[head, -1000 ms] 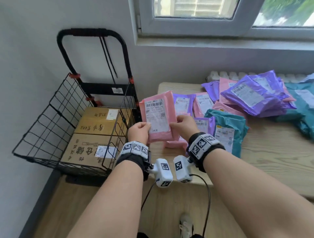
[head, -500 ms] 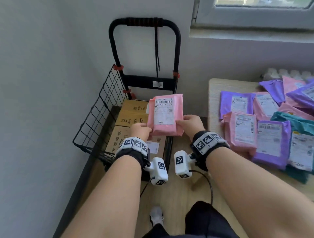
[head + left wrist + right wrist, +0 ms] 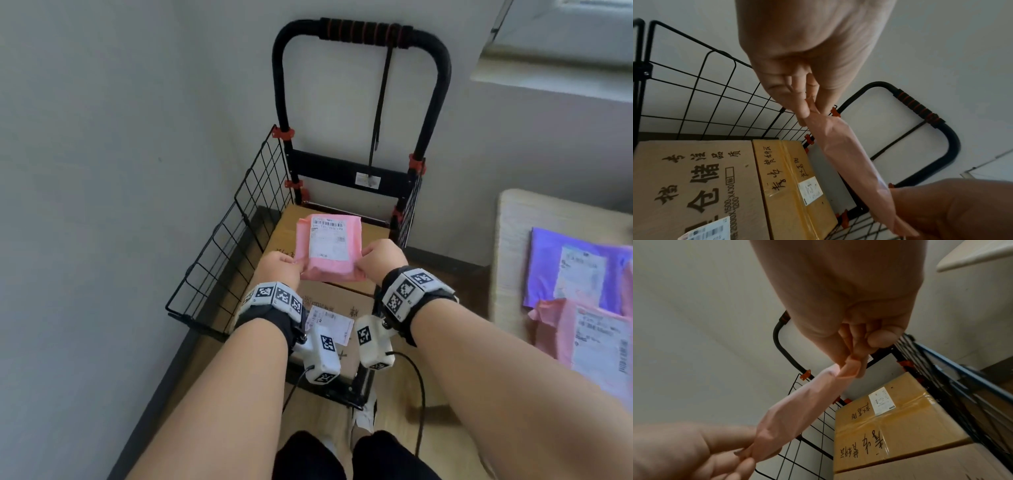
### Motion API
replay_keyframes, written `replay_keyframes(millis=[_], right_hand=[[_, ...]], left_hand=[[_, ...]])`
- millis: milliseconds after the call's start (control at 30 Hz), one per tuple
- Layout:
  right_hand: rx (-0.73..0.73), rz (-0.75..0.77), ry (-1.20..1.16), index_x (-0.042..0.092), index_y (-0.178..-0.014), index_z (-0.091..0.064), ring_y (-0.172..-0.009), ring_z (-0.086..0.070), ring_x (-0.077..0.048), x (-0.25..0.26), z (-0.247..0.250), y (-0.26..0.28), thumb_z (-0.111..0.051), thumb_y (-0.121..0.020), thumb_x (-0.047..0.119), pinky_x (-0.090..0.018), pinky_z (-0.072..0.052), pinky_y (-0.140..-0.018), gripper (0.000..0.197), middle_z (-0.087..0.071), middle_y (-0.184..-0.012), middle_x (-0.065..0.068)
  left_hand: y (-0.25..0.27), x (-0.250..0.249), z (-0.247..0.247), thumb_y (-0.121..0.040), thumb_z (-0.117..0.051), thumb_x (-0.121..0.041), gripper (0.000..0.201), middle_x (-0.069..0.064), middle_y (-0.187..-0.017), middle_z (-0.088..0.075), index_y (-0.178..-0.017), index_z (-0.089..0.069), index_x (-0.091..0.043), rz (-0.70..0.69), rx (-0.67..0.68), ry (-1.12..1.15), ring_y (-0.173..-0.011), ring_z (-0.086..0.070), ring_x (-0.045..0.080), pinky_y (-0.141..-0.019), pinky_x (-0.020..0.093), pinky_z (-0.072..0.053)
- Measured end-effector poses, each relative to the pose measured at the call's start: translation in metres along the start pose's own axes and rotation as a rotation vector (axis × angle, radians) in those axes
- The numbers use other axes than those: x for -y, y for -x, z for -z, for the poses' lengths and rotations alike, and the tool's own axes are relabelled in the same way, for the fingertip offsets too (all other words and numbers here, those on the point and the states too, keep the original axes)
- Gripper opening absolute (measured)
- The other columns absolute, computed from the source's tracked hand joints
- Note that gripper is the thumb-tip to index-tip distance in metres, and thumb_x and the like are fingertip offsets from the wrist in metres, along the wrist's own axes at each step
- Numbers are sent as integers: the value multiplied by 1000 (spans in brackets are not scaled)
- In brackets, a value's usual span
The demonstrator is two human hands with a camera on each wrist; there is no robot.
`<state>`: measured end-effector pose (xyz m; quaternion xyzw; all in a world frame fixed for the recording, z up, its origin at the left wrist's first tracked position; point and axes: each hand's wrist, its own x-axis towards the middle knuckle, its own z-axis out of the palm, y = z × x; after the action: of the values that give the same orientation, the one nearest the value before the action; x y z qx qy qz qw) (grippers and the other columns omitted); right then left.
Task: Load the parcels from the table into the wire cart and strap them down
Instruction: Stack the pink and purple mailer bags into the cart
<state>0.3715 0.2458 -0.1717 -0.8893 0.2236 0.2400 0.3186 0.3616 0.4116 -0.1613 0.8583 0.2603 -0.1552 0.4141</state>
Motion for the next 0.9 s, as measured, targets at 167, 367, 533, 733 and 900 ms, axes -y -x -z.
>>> replay_keyframes(millis=[167,367,533,733,900], right_hand=[[95,-3,103,6,-96,-71,-72,-57,-20,32,-18,-46,-64,-76,3,-24,-46,-60,21,-66,-91,-6],[91,-66,-38,7,-102,-67,-71,-60,-20,56,-58,-109,-54,-85,-1,-31,-55,-70,23,-60,-75,-3],[-3,-110,-271,15,-132,-53,-61,-54,-11,68,-93,-160,-45,-93,7,-23,-45,-52,40,-62,-84,-2],[0,-141,-341,25,-141,-42,-86,-66,-19,81,-134,-220,-51,-92,11,-38,-60,-74,52,-62,-119,-5],[60,-161,-310,30,-142,-40,-92,-66,-23,83,-164,-256,-50,-94,12,-34,-59,-73,53,-58,-129,-7]], left_hand=[[-54,-6,1,-92,-59,-18,19,-1,-79,-62,-106,-67,-9,56,5,36,-71,-70,23,-75,38,-60],[-136,5,-2,-93,-58,-19,20,1,-99,-66,-110,-66,-15,-2,31,-45,-85,-69,24,-81,40,-57],[-209,14,-16,-92,-57,-20,9,2,-102,-67,-99,-62,-18,-36,57,-117,-87,-68,24,-81,42,-57],[-283,27,-35,-95,-50,-11,27,3,-118,-67,-114,-69,-14,-64,106,-282,-103,-63,24,-85,32,-50],[-319,40,-51,-94,-50,-8,31,5,-123,-64,-120,-65,-14,-43,154,-365,-108,-61,26,-92,37,-51]])
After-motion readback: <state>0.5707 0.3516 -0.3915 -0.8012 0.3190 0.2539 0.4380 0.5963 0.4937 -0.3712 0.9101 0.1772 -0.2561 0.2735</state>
